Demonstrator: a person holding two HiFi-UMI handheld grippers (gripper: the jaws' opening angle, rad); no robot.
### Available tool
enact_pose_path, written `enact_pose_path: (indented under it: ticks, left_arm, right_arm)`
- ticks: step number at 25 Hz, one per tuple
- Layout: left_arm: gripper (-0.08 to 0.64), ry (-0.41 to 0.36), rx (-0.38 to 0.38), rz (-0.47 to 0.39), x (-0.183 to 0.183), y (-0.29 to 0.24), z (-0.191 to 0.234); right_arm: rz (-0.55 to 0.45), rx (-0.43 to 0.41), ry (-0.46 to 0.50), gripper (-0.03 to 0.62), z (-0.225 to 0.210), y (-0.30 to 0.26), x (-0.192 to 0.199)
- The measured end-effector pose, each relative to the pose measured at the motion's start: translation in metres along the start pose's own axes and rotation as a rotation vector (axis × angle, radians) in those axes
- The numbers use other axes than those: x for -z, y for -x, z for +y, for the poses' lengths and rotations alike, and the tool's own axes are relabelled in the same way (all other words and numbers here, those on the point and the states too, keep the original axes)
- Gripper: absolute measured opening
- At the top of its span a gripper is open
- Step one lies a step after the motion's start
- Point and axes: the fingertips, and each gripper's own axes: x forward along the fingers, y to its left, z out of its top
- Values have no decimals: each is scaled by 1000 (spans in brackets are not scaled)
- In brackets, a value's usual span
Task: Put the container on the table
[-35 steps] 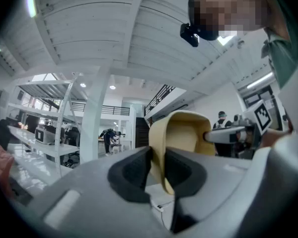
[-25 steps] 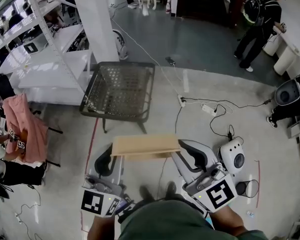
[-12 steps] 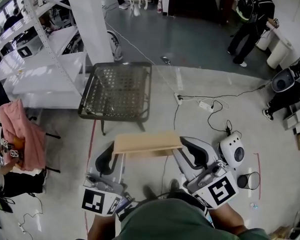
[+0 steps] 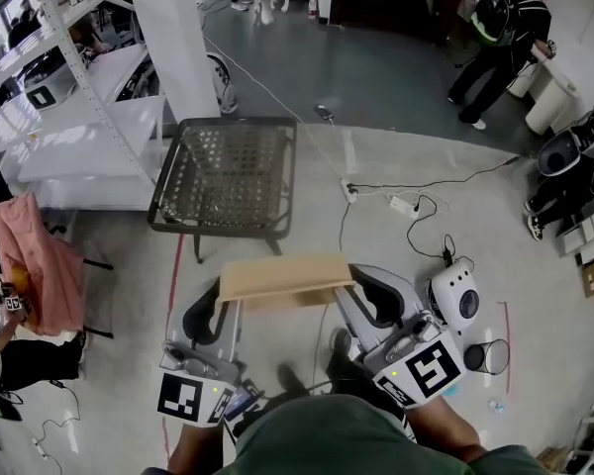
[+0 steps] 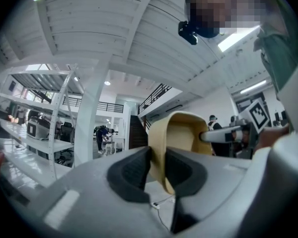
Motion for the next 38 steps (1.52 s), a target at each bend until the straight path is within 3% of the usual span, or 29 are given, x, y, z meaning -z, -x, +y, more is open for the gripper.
enact_pose_path:
  ticks: [6,11,20,24,31,38]
  left_arm:
    - [60,0,-36,17,4,-35,10]
    - [60,-16,-56,21,2,-79,-6]
    - [57,-41,-157,5,-8,-150,-31]
    - [54,-53,-208,55,-1,-159,-23]
    - [54,-35,-195,82,16,-183,7]
    - [52,-21,-116,19,12,-201,61]
  right_arm:
    - [-2,-42,-10,74,-32,-20,1]
    - [-21,-80,-16,75,-80,-19,-1]
    - [-61,-192,-29,77,-161,-22,-6]
    - [-62,-232,-56,77,-174,-33,-3]
    - [-45,-217,-72,77,-190,-69,12]
    - [-37,-144,-33,78,-184,-117,6]
